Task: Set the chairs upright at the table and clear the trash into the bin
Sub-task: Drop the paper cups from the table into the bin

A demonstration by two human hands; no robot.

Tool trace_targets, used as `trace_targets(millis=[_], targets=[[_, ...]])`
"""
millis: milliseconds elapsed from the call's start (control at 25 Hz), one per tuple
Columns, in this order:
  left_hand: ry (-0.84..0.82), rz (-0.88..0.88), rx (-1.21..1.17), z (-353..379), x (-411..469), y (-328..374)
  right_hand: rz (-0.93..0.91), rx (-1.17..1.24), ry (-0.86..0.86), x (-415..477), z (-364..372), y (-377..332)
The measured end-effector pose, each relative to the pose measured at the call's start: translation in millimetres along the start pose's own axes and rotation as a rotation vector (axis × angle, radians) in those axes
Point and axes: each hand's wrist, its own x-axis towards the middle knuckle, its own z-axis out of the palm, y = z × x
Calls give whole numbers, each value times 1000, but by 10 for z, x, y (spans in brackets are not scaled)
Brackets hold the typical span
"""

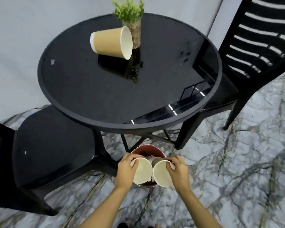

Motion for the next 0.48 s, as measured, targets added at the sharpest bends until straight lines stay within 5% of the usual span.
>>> trace_targets(millis=[240,480], targets=[[-228,-48,35,587,304,-695,1,-71,-171,398,569,757],[-256,-109,19,165,-127,-276,36,-53,-233,-14,96,373]])
